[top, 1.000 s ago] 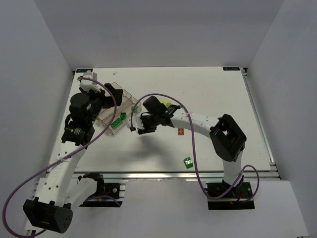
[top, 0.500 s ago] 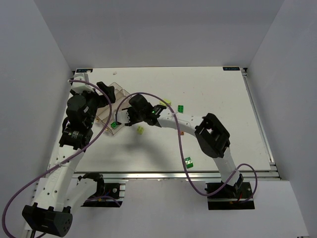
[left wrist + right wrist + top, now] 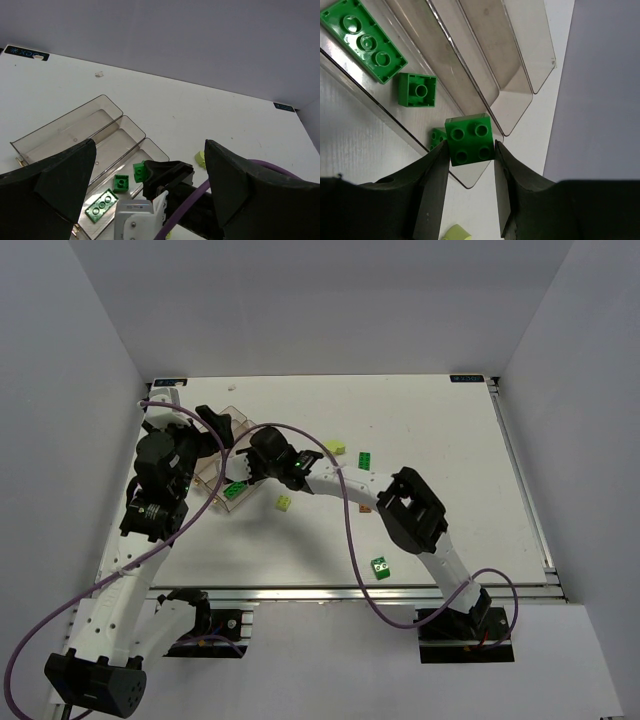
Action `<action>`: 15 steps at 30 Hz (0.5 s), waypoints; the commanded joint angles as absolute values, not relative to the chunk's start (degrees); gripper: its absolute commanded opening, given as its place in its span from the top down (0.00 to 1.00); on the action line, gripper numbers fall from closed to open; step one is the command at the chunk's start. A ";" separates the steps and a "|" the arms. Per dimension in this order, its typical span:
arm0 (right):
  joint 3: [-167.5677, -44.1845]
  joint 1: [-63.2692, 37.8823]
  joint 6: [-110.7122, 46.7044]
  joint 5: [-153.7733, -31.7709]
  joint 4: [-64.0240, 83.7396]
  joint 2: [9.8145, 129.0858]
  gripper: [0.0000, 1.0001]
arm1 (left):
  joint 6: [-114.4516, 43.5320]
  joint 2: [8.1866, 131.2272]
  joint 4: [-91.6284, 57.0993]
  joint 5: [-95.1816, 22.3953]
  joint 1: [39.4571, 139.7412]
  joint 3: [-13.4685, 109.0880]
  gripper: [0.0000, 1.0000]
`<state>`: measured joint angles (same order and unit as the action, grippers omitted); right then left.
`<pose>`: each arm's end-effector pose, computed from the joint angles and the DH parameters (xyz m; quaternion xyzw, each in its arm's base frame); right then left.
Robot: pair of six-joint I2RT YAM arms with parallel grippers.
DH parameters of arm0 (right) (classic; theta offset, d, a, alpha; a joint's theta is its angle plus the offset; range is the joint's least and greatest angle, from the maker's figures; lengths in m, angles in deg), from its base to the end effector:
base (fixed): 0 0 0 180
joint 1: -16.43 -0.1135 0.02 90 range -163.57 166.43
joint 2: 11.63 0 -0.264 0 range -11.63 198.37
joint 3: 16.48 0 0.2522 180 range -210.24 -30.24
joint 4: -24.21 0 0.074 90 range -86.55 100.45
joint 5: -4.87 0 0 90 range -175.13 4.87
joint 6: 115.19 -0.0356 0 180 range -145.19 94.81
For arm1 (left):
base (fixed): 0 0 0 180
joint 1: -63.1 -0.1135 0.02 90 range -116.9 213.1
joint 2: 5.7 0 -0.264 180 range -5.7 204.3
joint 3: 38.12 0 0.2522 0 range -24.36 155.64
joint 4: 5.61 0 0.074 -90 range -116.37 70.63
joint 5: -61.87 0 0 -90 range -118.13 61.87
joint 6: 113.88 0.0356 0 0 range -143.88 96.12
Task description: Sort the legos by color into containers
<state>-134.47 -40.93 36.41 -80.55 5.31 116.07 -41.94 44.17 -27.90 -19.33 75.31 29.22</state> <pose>0.2862 0.4415 0.2274 -0.7298 0.4539 -0.0532 0.5084 0.1959 -0.0368 0.3819 -0.0893 0.7304 -0.1217 0.6661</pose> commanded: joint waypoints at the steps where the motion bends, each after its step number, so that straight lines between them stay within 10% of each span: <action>1: -138.43 -41.40 38.18 -78.89 8.61 117.92 0.67 | -42.07 43.17 -27.37 -18.90 75.23 28.81 0.02; 15: -135.46 -41.49 36.69 -78.63 8.52 115.03 0.35 | -41.90 43.26 -27.19 -19.17 75.32 28.64 0.02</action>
<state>-136.46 -41.08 37.64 -79.24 6.31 119.22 -41.94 44.17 -27.88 -19.36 75.31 29.20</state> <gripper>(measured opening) 0.644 0.982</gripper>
